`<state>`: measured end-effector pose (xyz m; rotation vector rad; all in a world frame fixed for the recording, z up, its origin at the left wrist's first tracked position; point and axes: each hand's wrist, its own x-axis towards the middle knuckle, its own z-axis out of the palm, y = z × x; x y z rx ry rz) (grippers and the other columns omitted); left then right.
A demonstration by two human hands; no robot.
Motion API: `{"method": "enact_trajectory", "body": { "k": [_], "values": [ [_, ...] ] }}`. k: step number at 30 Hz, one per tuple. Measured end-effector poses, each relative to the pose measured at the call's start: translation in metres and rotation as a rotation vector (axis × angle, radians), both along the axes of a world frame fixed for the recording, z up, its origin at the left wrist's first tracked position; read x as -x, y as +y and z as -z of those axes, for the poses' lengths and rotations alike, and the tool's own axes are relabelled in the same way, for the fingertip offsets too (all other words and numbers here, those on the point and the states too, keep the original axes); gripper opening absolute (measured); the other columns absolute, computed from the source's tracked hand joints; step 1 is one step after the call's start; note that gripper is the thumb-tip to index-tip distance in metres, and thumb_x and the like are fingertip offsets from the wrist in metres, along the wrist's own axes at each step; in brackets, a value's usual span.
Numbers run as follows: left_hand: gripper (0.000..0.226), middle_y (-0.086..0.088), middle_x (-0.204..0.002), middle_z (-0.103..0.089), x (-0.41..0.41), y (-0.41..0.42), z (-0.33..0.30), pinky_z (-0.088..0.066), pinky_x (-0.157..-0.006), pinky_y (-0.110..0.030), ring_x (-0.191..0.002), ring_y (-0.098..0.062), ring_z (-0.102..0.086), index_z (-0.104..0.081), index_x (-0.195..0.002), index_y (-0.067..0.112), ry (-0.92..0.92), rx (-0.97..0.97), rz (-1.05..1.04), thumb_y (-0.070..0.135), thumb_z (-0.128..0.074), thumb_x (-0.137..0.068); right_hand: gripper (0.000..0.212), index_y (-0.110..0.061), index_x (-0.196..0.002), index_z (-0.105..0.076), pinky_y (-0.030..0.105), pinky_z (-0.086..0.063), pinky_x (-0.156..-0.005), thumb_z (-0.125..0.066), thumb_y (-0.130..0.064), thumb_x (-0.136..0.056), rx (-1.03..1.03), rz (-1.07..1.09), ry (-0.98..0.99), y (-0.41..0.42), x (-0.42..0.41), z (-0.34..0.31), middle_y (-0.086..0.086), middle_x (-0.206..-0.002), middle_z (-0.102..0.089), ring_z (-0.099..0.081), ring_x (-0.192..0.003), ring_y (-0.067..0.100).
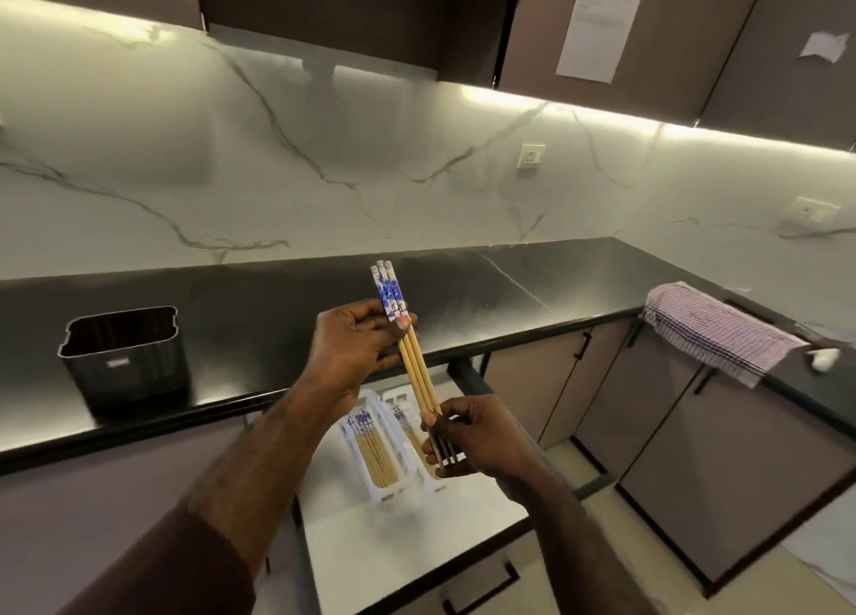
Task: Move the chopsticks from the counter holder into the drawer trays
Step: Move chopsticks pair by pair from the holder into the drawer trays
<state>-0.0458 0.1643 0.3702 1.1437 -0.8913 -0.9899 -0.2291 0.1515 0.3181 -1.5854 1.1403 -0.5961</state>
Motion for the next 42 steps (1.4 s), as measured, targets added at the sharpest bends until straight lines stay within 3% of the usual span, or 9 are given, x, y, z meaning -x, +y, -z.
{"method": "enact_trajectory", "body": {
  "k": [10, 16, 21, 33, 38, 42],
  "values": [
    [0.027, -0.008, -0.097, -0.075, 0.053, -0.083, 0.049, -0.061, -0.075, -0.034, -0.086, -0.021, -0.074, -0.065, -0.113, 0.008, -0.048, -0.057, -0.013, 0.004, -0.065, -0.086, 0.022, -0.01, -0.099, -0.072, 0.039, -0.063, -0.069, -0.064, -0.029, -0.092, -0.029, 0.027, 0.055, -0.079, 0.046, 0.045, 0.014, -0.087, -0.075, -0.074, -0.076, 0.022],
    [0.022, -0.01, -0.095, -0.074, 0.056, -0.153, 0.107, -0.06, -0.065, -0.028, -0.083, -0.019, -0.074, -0.065, -0.108, 0.009, -0.029, -0.198, -0.017, 0.004, -0.064, -0.087, 0.023, -0.008, -0.106, -0.071, 0.045, -0.062, -0.071, -0.065, -0.026, -0.092, -0.198, 0.009, 0.14, -0.142, 0.052, 0.095, 0.016, -0.091, -0.075, -0.075, -0.081, 0.025],
    [0.012, -0.01, -0.091, -0.074, 0.058, -0.202, 0.173, -0.056, -0.058, -0.021, -0.08, -0.018, -0.073, -0.066, -0.098, 0.008, -0.034, -0.38, 0.027, 0.004, -0.063, -0.088, 0.019, -0.004, -0.101, -0.07, 0.048, -0.062, -0.07, -0.066, -0.021, -0.092, -0.419, 0.027, 0.256, -0.188, 0.051, 0.143, 0.016, -0.085, -0.074, -0.072, -0.07, 0.022],
    [0.009, -0.017, -0.088, -0.073, 0.048, -0.249, 0.295, -0.061, -0.075, -0.043, -0.079, -0.026, -0.074, -0.067, -0.093, -0.002, -0.053, -0.68, 0.018, 0.0, -0.066, -0.085, 0.017, -0.003, -0.099, -0.072, 0.041, -0.062, -0.063, -0.059, -0.01, -0.09, -0.674, -0.05, 0.495, -0.247, 0.04, 0.219, 0.007, -0.075, -0.072, -0.068, -0.061, 0.017],
    [0.007, -0.01, -0.087, -0.073, 0.044, -0.267, 0.32, -0.06, -0.076, -0.04, -0.08, -0.021, -0.072, -0.068, -0.089, 0.008, -0.211, -0.715, 0.006, 0.004, -0.067, -0.084, 0.014, -0.004, -0.094, -0.073, 0.038, -0.063, -0.062, -0.064, -0.013, -0.087, -0.649, -0.02, 0.558, -0.275, 0.016, 0.244, 0.01, -0.082, -0.076, -0.072, -0.062, 0.018],
    [0.012, 0.004, -0.091, -0.068, 0.049, -0.278, 0.337, -0.056, -0.073, -0.025, -0.085, -0.008, -0.068, -0.065, -0.099, 0.018, -0.566, -0.699, 0.068, 0.015, -0.064, -0.088, 0.02, -0.005, -0.094, -0.07, 0.036, -0.062, -0.06, -0.071, -0.022, -0.083, -0.616, 0.015, 0.608, -0.291, 0.0, 0.267, 0.009, -0.08, -0.076, -0.075, -0.064, 0.021]
  ]
}}
